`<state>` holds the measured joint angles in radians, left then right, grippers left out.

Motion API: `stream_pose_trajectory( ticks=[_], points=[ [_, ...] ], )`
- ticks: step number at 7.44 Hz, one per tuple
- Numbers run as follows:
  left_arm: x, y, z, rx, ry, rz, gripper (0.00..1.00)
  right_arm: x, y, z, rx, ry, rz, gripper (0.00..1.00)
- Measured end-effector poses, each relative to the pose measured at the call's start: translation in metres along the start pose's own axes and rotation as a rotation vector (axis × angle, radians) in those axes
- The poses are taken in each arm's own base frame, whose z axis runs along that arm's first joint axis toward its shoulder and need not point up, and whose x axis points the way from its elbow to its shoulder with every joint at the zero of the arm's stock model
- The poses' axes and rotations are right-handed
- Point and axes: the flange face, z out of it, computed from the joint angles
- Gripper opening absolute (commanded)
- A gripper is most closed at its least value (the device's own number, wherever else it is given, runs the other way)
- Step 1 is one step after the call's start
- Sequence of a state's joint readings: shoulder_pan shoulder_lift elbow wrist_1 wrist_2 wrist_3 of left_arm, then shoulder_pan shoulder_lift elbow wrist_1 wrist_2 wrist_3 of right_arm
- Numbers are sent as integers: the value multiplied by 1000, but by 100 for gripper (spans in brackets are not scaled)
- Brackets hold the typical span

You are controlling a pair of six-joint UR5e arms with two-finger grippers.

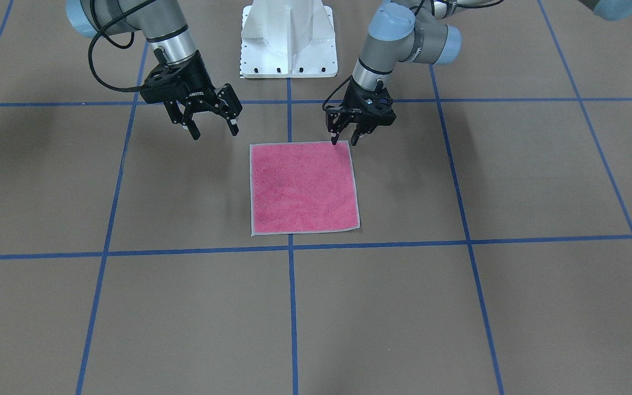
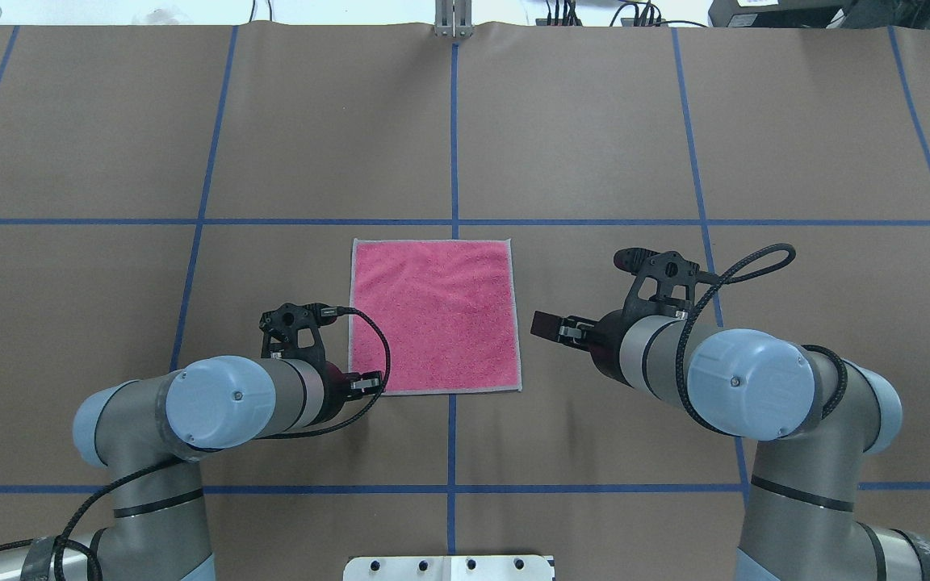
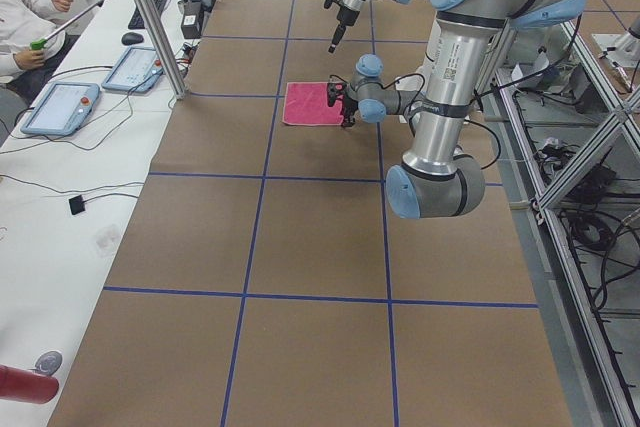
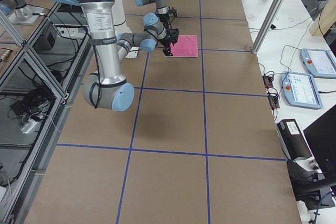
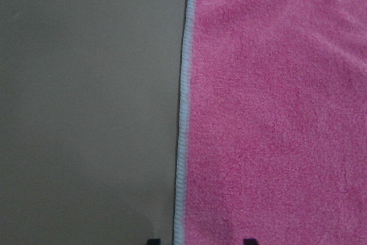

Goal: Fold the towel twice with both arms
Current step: 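Lower the left gripper onto the towel corner nearest the robot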

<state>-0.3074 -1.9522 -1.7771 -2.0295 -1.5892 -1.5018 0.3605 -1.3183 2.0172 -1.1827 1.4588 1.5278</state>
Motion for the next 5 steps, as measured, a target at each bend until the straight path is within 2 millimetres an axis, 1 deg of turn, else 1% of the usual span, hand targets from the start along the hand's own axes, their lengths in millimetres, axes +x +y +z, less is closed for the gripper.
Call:
stream_pose_trajectory(
  ticks=[1,2,5],
  points=[
    [4,0,2,0,1,0,55,0,0,0,0,0,0,99],
    [5,0,4,0,0,0,50,0,0,0,0,0,0,99],
    [4,-1,4,1,-2,4,50,-2,0,0,0,-3,0,99]
  ],
)
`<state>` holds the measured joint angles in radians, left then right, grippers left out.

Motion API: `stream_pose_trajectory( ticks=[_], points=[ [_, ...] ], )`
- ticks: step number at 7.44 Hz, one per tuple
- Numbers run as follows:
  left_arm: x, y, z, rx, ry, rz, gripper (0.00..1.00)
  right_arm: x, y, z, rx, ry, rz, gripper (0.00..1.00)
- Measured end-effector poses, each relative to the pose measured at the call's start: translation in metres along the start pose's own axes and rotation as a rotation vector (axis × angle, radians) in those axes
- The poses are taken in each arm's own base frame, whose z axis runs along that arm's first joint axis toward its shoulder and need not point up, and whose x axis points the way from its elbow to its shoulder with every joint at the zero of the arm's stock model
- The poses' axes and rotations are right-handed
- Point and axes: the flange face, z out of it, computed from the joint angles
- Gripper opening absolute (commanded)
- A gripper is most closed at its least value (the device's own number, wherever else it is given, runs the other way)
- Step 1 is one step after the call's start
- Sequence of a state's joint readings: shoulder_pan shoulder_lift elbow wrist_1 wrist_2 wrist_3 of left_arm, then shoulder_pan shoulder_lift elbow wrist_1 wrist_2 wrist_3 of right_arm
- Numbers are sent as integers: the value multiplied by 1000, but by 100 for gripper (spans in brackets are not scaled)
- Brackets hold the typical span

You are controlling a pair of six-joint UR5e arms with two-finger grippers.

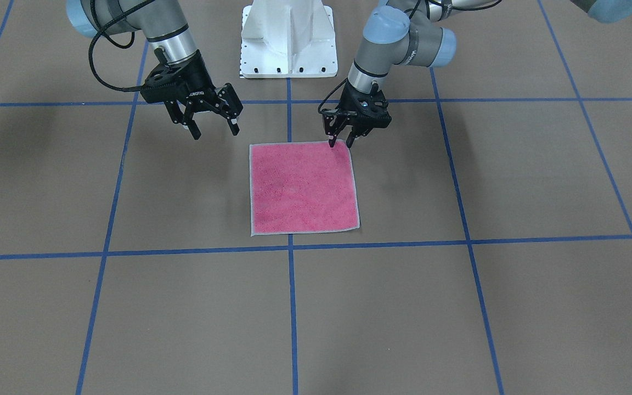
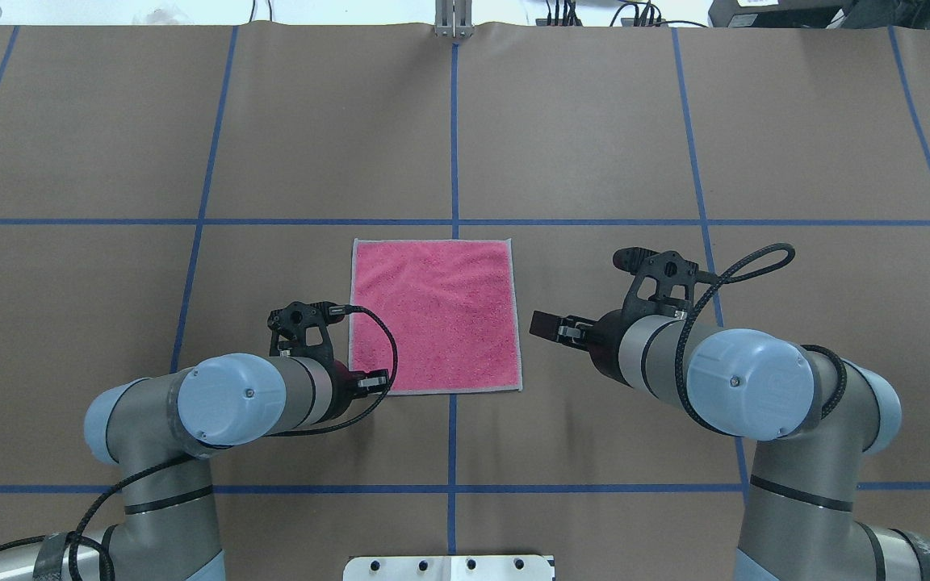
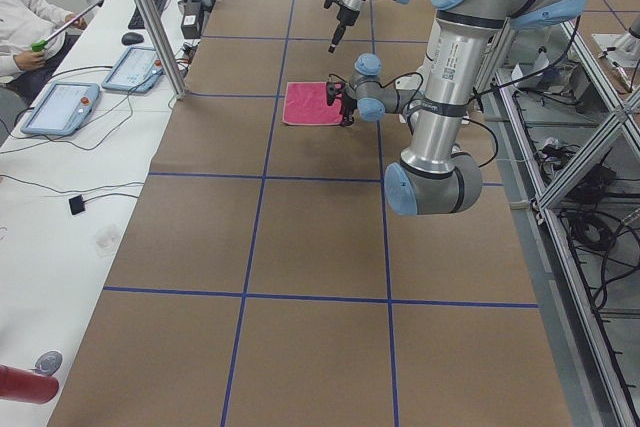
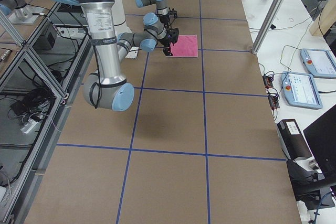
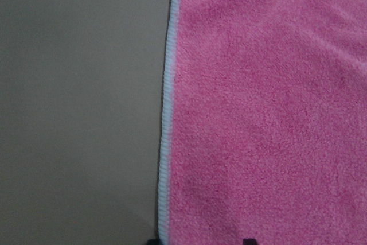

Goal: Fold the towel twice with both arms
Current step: 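Lower the left gripper onto the towel corner nearest the robot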

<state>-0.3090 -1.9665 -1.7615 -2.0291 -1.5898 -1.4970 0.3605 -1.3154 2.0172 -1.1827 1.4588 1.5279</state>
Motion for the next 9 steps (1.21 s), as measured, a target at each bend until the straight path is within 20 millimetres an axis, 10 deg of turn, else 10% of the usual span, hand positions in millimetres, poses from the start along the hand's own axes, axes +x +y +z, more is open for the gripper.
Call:
stream_pose_trajectory(
  ticks=[9],
  points=[
    [4,-3,-12,-21,34,85,49,0,0,1,0,2,0,99]
  ],
)
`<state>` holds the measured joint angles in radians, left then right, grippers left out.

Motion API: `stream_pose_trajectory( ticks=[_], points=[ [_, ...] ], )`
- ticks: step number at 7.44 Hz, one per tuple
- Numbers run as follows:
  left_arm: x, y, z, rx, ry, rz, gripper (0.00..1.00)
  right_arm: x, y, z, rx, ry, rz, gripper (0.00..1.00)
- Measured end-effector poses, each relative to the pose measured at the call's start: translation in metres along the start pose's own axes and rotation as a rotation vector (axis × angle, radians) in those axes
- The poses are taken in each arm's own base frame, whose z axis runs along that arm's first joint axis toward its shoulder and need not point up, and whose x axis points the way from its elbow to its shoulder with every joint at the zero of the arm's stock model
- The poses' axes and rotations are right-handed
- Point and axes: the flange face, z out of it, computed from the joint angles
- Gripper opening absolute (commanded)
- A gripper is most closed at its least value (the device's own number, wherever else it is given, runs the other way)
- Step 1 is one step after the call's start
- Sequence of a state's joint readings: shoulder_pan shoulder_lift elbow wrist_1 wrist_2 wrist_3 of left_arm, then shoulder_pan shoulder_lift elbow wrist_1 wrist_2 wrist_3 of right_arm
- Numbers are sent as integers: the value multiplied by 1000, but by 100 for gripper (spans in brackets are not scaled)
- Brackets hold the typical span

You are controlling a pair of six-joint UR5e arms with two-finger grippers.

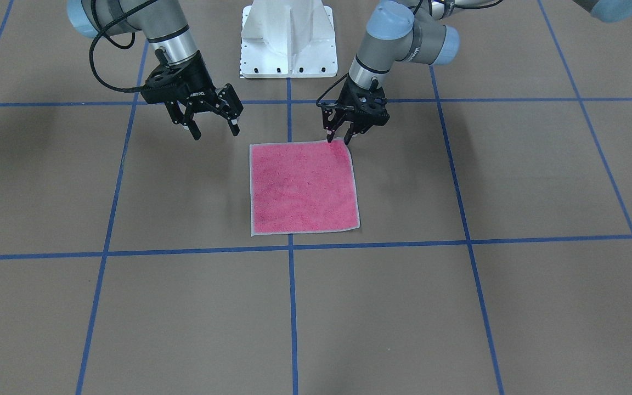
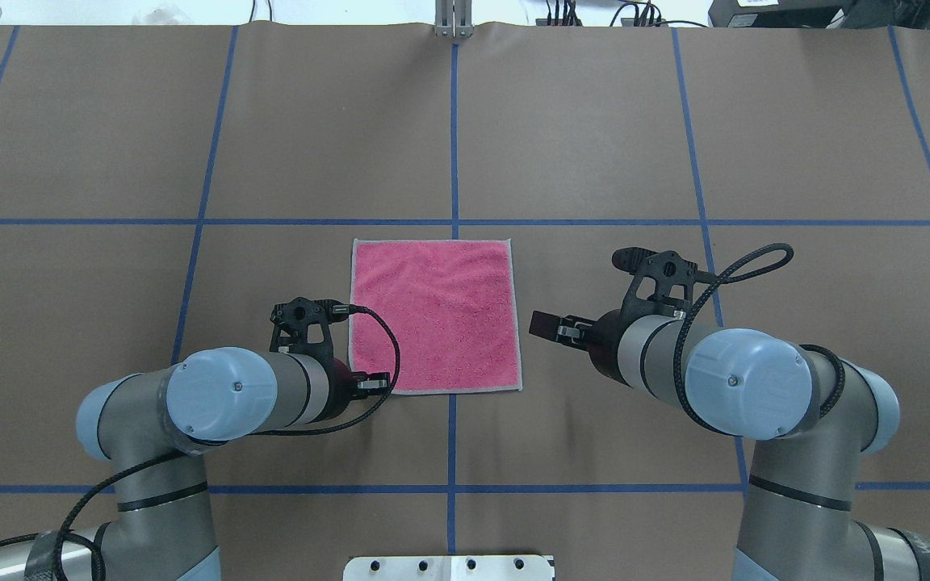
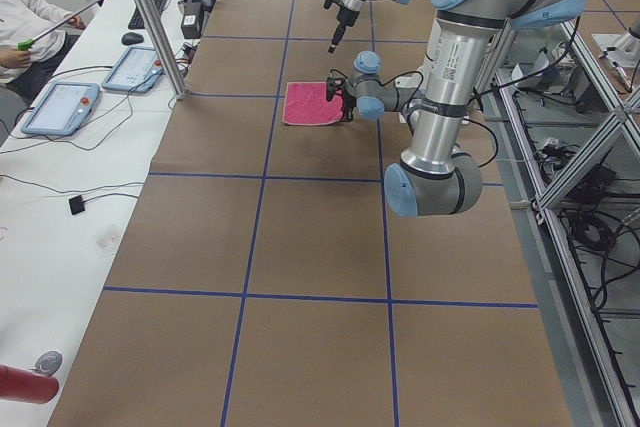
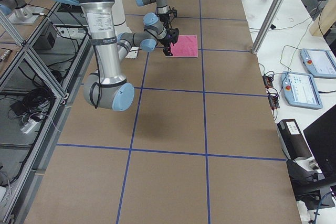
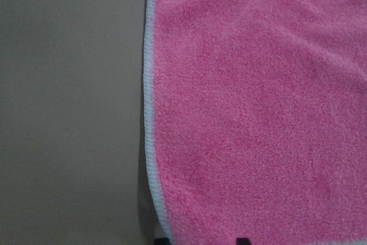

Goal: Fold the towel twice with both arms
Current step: 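Lower the left gripper onto the towel corner nearest the robot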

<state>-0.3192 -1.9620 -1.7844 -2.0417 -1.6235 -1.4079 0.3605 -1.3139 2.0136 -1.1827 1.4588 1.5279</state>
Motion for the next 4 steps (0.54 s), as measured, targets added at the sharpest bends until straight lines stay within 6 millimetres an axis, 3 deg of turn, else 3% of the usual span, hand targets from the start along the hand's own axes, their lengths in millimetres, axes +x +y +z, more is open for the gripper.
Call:
stream_pose_trajectory(
  ticks=[1,4],
  points=[
    [0,0,0,0,0,14,43,0,0,0,0,0,0,99],
    [-3,0,1,-2,-5,27,41,1,0,1,0,2,0,99]
  ],
)
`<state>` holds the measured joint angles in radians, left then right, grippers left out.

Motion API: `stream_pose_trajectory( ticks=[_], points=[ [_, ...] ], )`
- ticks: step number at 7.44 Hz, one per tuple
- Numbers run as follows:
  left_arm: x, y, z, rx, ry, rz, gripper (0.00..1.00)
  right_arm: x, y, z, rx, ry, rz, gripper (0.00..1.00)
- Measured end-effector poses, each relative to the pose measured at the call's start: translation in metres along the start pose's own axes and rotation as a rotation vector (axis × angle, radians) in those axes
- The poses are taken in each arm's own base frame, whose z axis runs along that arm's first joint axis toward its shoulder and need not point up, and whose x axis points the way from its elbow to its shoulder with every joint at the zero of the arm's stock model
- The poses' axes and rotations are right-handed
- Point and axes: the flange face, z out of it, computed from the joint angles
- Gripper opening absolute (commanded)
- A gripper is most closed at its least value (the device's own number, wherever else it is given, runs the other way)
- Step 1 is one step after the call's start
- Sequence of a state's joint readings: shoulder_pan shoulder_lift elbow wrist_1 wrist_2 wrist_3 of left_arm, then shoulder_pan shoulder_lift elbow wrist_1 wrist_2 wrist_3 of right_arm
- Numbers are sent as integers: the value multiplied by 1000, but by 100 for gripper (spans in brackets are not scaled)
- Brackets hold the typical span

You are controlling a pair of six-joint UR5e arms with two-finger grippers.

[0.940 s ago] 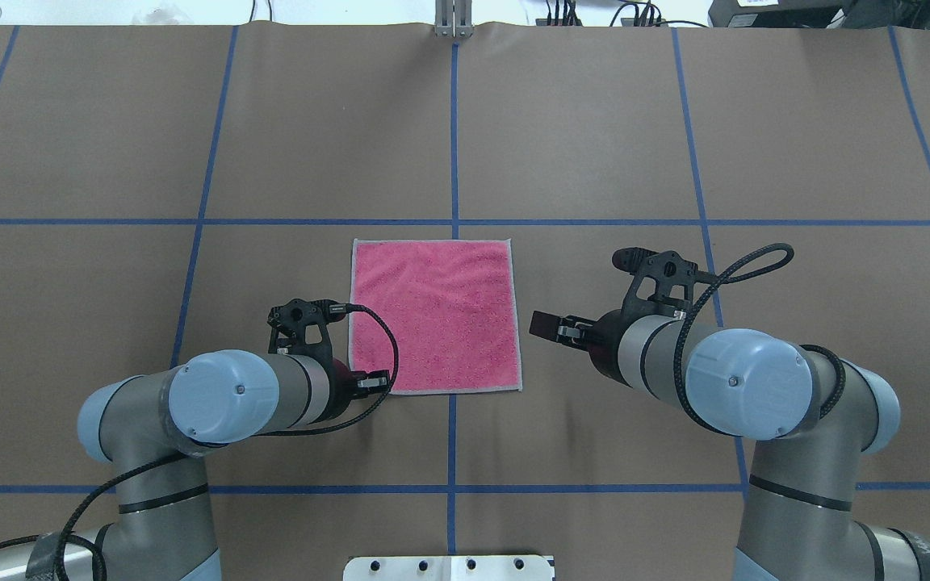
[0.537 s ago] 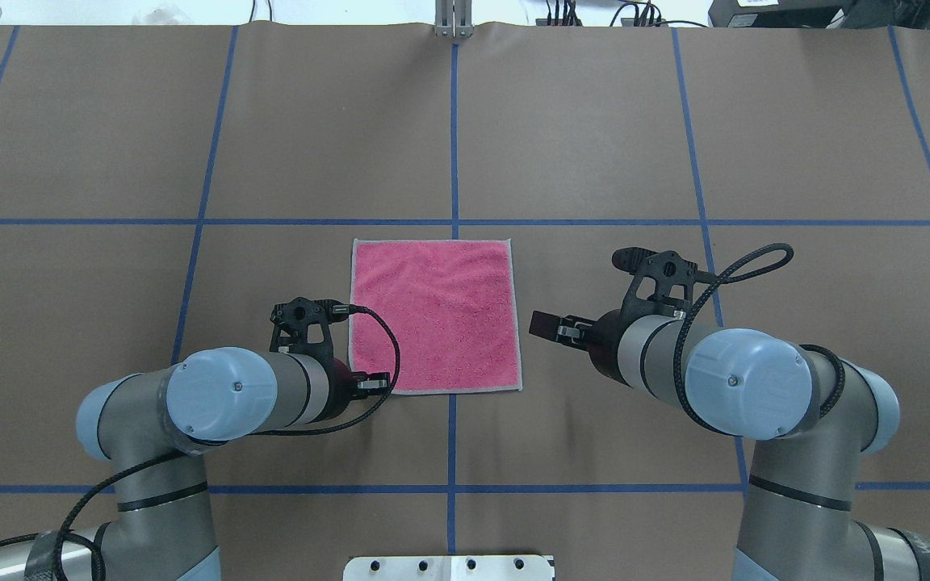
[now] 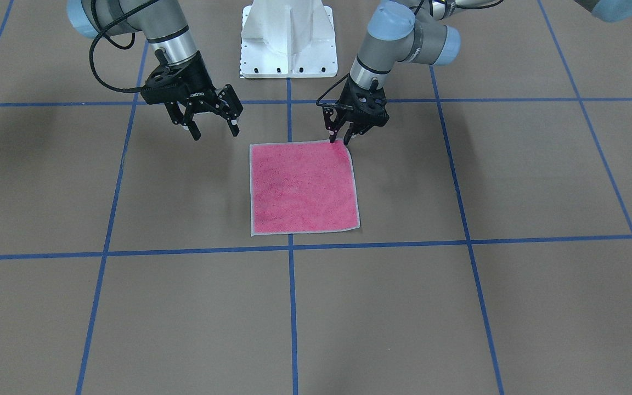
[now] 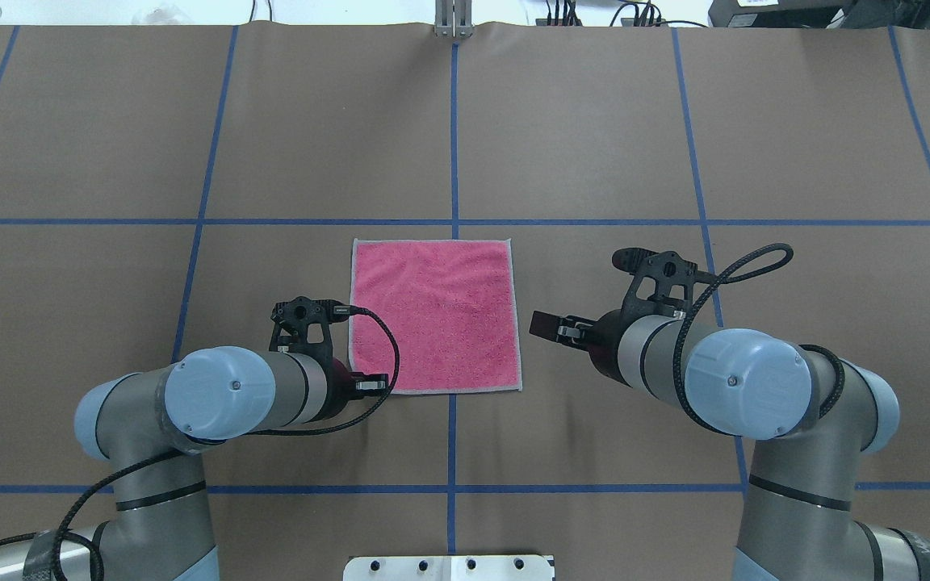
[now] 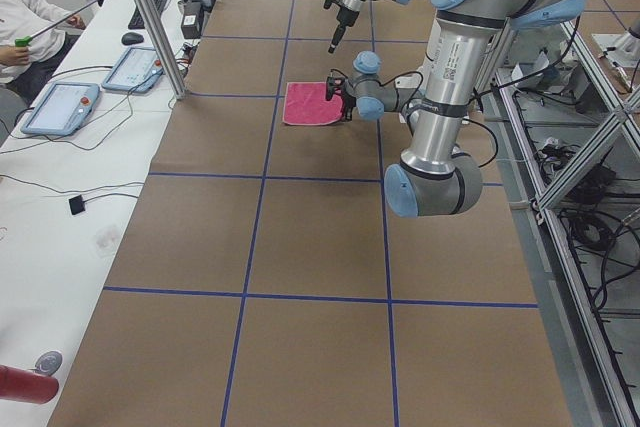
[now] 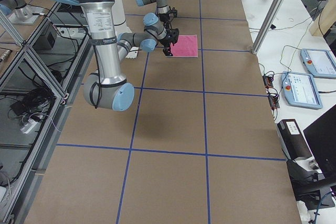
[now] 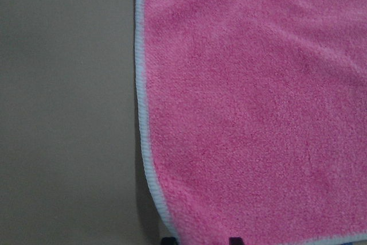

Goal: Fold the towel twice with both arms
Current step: 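Lower the left gripper onto the towel corner nearest the robot, then move the right gripper to the near towel corner while the left gripper holds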

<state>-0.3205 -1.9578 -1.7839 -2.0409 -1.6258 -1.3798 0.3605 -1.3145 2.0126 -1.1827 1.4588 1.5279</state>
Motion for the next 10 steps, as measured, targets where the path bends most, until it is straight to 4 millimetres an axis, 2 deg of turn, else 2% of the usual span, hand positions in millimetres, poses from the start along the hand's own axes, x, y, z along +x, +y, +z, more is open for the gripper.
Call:
stream_pose_trajectory(
  ticks=[1,3,5,7,9,10],
  points=[
    [-1,0,0,-1,-3,0,33,0,0,0,0,0,0,99],
    [-2,0,1,-1,-6,0,3,2,0,2,2,4,-1,99],
    [-2,0,1,1,-7,0,0,3,5,14,16,23,-4,98],
    [-2,0,1,2,-8,-1,0,-4,14,44,18,56,0,99],
    [-2,0,1,4,-8,-2,0,-30,34,61,11,83,-11,97],
    [-2,0,1,5,-8,-2,0,-42,51,63,8,103,-21,86]
  ],
)
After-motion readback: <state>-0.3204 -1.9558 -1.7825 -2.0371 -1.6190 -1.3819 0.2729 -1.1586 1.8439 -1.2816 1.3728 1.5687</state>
